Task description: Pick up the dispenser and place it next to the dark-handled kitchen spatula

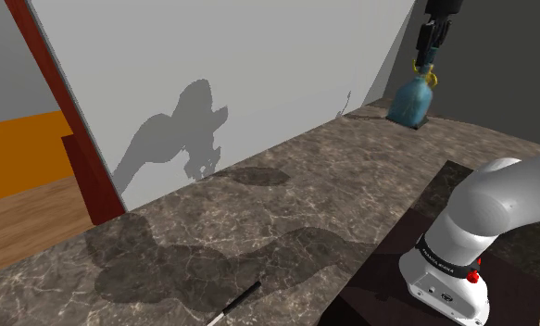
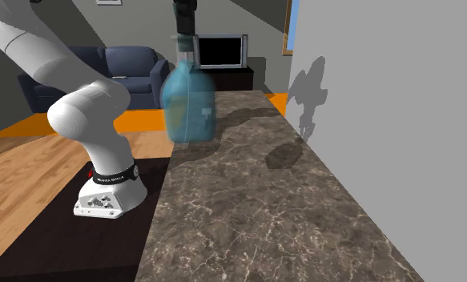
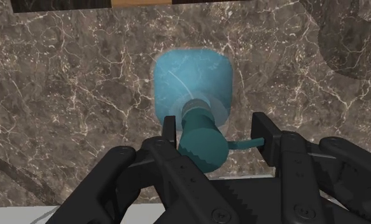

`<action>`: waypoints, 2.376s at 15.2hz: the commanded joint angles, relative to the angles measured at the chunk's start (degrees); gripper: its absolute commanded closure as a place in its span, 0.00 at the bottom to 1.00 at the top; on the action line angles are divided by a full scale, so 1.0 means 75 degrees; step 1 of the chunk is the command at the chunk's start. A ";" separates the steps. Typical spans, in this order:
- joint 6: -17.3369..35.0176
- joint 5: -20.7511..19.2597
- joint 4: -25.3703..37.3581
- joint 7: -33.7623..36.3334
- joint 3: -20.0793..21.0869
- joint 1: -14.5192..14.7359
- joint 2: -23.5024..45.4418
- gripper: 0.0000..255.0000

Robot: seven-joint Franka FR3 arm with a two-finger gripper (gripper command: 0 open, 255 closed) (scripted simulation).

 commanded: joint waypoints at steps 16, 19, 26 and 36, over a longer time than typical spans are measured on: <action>0.0269 0.1134 -0.0683 0.2216 0.1779 0.0486 -0.0149 1.00; 0.0495 0.1422 -0.0847 0.2761 0.2214 0.0626 -0.0061 1.00; 0.1083 0.2012 -0.0942 0.4005 0.3225 0.0954 0.0442 1.00; 0.1967 0.2418 -0.0349 0.5781 0.4664 0.1347 0.1868 1.00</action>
